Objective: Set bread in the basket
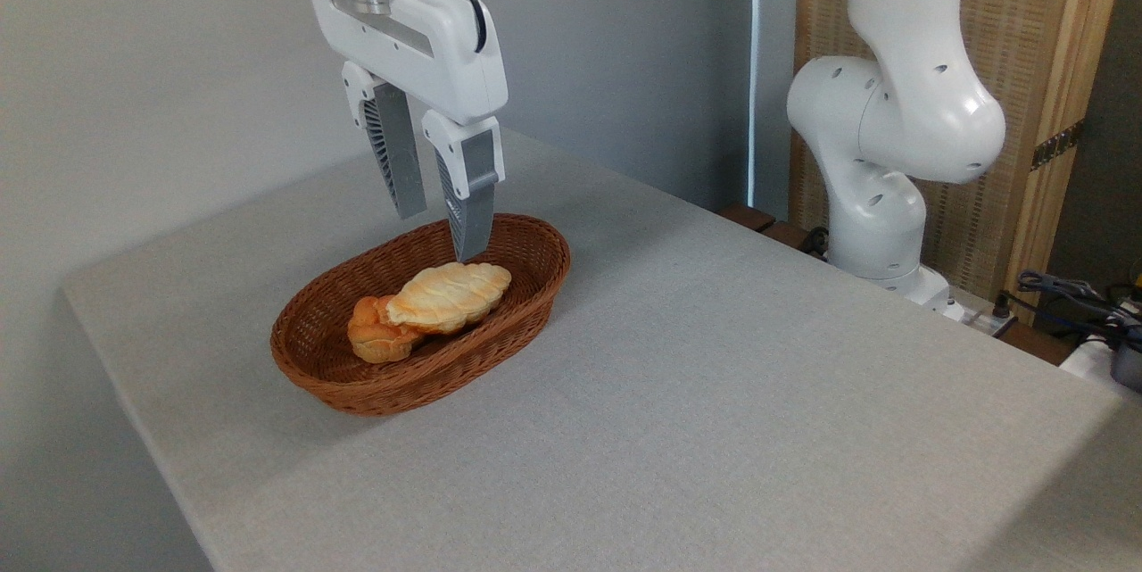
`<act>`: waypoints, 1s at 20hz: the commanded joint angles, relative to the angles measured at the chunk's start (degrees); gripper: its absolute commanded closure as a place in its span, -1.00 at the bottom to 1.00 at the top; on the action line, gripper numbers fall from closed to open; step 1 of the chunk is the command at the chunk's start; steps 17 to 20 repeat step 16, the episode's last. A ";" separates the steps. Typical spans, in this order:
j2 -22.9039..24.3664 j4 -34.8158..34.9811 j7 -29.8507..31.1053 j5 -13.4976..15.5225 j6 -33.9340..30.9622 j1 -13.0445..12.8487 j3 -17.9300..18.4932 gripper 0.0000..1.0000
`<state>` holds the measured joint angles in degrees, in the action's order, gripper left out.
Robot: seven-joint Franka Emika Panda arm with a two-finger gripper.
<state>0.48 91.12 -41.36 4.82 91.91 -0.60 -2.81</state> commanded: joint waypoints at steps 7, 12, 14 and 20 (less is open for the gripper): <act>-0.57 -1.38 0.58 -3.85 -2.27 -2.65 1.05 -1.00; -0.57 -1.29 0.58 -3.85 -3.32 -2.74 1.05 -1.00; -0.57 -1.38 0.58 -3.77 -3.32 -2.74 1.14 -1.00; -0.57 -1.38 0.58 -3.59 -3.23 -2.74 1.05 -1.00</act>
